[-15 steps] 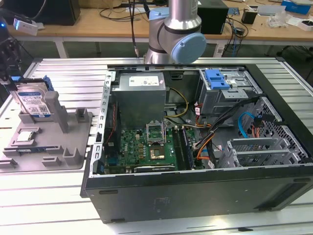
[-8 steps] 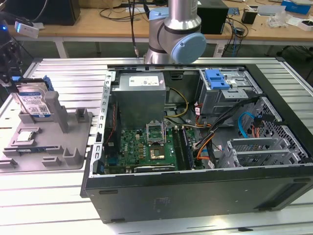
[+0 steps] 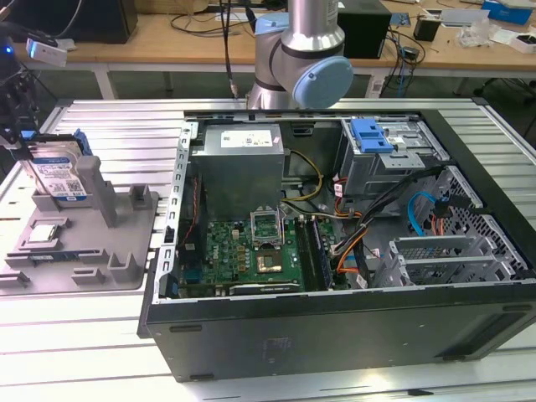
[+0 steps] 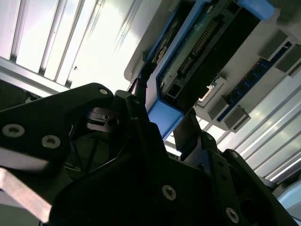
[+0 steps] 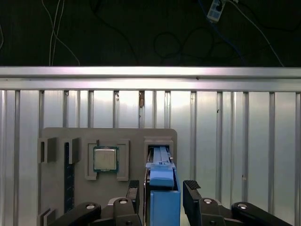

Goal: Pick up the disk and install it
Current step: 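Pick up the disk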

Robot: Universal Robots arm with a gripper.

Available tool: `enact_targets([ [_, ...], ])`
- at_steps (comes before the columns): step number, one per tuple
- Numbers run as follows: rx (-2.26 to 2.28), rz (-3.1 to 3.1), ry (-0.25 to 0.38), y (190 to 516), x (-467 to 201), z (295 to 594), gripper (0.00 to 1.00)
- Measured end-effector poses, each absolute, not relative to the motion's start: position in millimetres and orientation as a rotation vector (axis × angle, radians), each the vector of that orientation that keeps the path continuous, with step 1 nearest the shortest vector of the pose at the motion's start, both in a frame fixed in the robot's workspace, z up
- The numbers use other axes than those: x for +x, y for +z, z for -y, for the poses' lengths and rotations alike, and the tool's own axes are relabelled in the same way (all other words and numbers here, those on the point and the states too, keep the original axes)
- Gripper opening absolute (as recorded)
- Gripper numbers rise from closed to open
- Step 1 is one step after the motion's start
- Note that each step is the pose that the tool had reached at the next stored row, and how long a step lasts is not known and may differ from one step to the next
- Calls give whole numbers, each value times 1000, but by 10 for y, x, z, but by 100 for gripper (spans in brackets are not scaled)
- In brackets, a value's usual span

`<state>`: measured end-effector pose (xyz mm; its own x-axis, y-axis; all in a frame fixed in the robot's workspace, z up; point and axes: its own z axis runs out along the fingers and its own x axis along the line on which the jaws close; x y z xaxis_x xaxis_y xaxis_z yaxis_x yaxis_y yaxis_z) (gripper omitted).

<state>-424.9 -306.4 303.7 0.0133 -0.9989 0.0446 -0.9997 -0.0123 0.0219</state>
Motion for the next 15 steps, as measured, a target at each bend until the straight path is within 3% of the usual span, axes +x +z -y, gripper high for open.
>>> enact_targets([
  [11,2202,2174,25,3025,-4248,3054,50],
  [13,2203,2174,25,3022,-4249,3054,41],
  [15,2203,2174,25,3021,-4249,3054,41],
])
